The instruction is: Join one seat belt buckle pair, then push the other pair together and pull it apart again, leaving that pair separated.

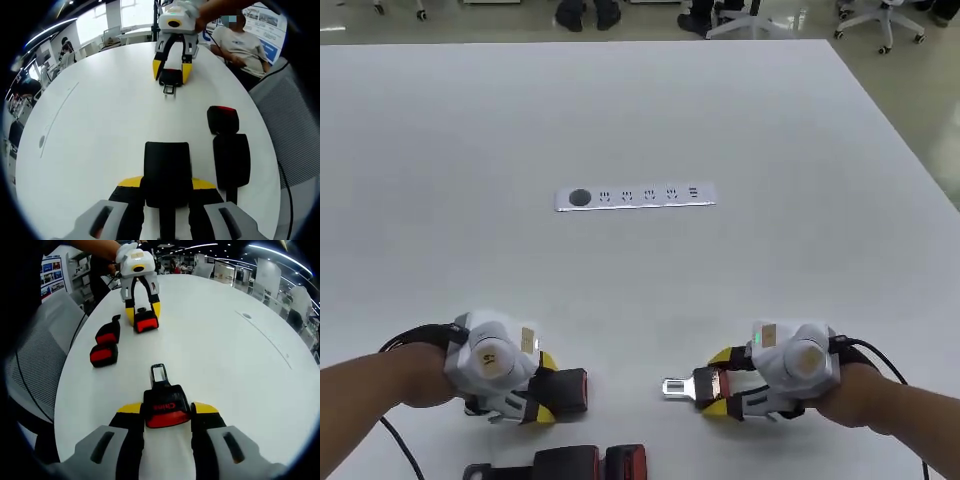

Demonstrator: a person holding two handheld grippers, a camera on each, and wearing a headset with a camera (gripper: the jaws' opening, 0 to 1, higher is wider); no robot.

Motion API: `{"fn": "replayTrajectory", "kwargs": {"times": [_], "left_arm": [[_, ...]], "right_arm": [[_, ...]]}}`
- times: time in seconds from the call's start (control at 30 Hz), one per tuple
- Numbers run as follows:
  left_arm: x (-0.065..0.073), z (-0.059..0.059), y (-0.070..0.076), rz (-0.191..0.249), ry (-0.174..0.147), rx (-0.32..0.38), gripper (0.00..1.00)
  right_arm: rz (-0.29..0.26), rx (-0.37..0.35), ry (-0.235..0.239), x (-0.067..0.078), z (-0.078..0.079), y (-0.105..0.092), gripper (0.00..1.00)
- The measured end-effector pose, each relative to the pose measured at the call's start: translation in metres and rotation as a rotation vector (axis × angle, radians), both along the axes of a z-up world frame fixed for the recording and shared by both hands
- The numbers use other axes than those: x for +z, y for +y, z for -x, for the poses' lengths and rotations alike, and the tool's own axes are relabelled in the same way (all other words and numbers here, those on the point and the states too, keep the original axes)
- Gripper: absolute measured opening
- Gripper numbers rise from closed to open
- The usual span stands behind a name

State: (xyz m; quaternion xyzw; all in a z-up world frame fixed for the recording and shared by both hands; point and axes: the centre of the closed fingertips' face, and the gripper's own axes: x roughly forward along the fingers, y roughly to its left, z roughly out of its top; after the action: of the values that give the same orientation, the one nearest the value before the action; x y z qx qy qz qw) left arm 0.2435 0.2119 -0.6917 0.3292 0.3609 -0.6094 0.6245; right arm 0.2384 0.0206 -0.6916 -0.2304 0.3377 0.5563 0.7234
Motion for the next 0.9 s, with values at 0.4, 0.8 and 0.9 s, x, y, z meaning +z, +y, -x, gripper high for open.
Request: {"fn": "replayTrajectory", "kwargs": {"times": [0.4,0.8,0.9], "left_arm": [[0.0006,0.0011,-0.0001,0.012,0.002,0.003,0.35],[0.0019,0.0018,-0.0017,0.006,0.002,0.003,0.35],[0.0019,0.0016,-0.0027,-0.009,0.005,0.012,0.35]], "right_arm": [[-0.012,-0.002,-0.005,0.0015,0.0022,-0.0093,0.35],[-0.005,-0.031,-0.006,0.0032,0.0017,-0.0076,0.35],[0.014,-0.064,-0.018,0.0013,-0.0011,-0.0094,0.38]]}}
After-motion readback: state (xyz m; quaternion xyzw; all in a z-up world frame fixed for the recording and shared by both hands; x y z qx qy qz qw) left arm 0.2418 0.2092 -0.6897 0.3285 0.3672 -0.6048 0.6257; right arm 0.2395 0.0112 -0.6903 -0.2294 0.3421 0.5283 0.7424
